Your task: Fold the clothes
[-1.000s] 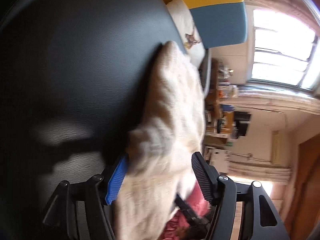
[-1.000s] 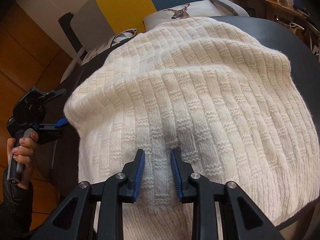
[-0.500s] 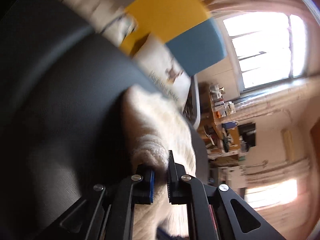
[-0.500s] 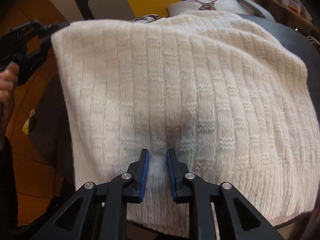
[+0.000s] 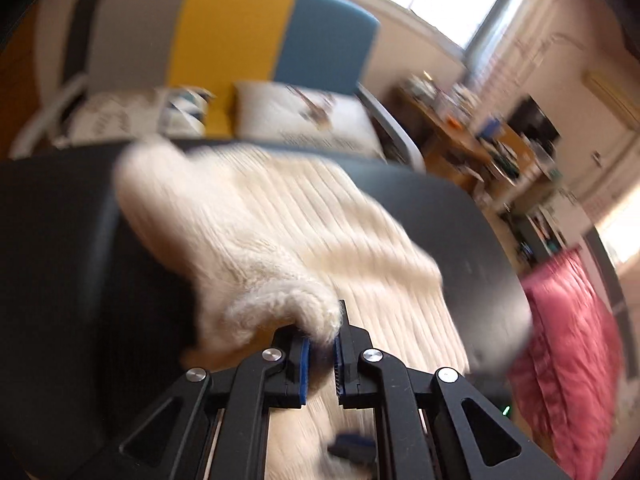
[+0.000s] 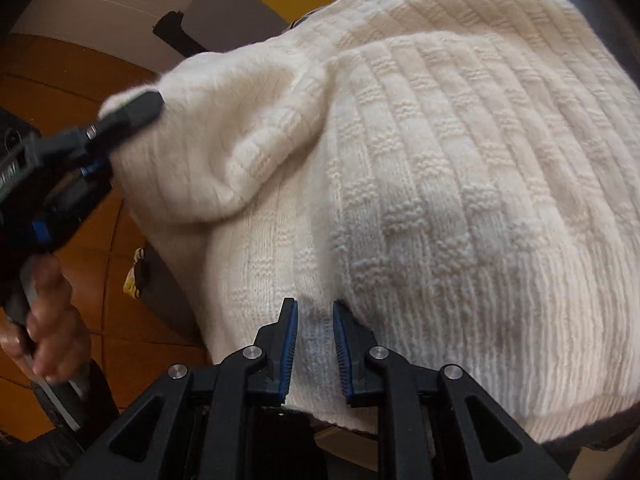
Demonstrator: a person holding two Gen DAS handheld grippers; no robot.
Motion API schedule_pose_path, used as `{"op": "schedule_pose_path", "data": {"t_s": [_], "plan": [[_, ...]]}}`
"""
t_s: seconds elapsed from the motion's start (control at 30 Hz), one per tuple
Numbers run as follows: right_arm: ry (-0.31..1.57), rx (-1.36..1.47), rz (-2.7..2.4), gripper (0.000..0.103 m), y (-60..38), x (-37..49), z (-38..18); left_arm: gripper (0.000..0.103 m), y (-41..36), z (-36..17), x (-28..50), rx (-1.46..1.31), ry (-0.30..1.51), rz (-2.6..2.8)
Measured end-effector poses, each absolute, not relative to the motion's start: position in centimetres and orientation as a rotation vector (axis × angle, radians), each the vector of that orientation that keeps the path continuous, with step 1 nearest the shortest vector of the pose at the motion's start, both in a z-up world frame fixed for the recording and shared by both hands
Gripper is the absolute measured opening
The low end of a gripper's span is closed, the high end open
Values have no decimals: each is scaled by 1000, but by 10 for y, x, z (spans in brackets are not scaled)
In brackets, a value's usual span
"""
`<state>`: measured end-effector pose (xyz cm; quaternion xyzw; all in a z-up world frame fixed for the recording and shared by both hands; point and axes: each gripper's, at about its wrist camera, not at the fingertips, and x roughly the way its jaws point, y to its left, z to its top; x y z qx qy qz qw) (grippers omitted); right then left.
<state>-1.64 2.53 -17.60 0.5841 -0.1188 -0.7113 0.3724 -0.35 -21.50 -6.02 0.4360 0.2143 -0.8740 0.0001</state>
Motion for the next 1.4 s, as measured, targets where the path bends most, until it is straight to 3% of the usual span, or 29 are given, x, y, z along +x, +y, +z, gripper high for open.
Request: {"op": "schedule_pose_path", "data": {"t_s": [0.1, 0.33, 0.47, 0.53, 0.7, 0.87, 1.0, 1.17, 1.3, 1.4], "plan": [[-389, 1503, -1840, 17, 46, -24, -175, 9, -184, -80, 1, 1435, 718, -2778], [-322, 1471, -2025, 26, 78, -61, -141, 11, -163, -101, 17, 1476, 892, -2797], [-325, 1393, -1990, 29, 46, -83, -113, 13, -179, -105, 29, 1423, 1077, -2795], [-362, 1391, -1956, 29, 19, -100, -108, 21, -196, -103, 40, 1375, 1219, -2773], [-313, 1456, -1815, 32, -53, -113, -118, 23, -216, -114, 53, 1358, 1373, -2695], [-191, 1610, -1767, 33, -96, -124, -159, 25, -216, -121, 60, 1374, 1367, -2699], [-39, 1606, -1822, 30, -108, -118, -181, 38, -224, -117, 73, 1377, 1327, -2689], [-280, 1566, -1779, 28, -78, -125, -206, 50, -282, -121, 102, 1264, 1516, -2547], [-491, 1531, -1698, 20, -50, -132, -225, 51, -324, -153, 103, 1213, 1840, -2322], [-548, 1521, -1664, 17, -41, -135, -233, 51, -322, -178, 94, 1243, 1991, -2189]]}}
